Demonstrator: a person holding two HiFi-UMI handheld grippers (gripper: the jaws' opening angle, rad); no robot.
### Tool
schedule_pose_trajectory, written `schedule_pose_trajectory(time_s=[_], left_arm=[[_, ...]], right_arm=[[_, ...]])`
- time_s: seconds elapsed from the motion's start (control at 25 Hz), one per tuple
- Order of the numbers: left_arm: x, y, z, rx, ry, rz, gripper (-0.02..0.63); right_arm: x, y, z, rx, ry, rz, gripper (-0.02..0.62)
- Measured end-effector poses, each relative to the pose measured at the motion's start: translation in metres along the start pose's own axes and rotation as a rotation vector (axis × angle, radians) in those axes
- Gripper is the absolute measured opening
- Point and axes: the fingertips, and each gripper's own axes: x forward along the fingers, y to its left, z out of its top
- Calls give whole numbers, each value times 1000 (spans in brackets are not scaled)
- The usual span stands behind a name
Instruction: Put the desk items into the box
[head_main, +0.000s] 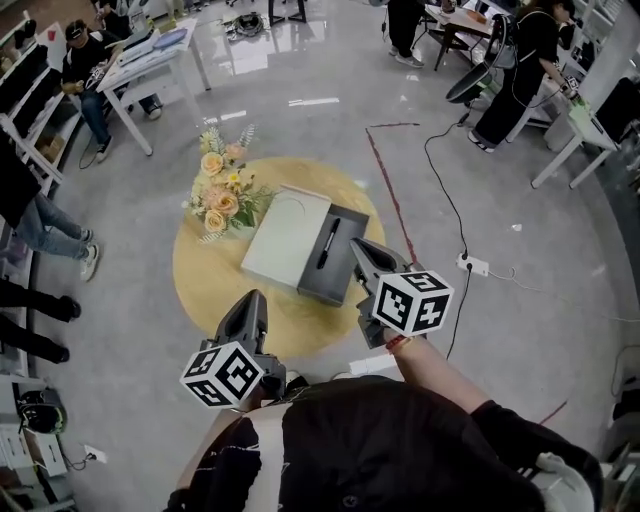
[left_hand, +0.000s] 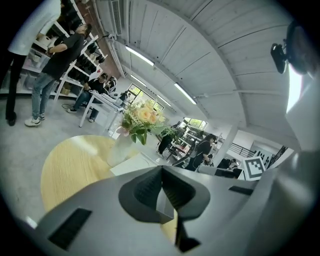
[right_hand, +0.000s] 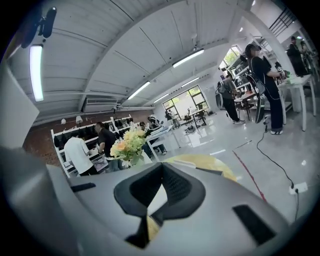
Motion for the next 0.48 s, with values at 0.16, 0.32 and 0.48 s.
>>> schedule_pose_trajectory(time_s=[0.16,0.32,0.48], left_arm=[[-2,-12,-10,-5,-9,14,11],[-7,-23,-22,-5,-18,28,11],[-12,-31,-27,-8,-32,44,11]], right_arm=[[-9,-8,-4,-22,26,8,5],[-21,-15,-9,-38,41,20,5],[-28,-19,-11,-48,55,34,5]])
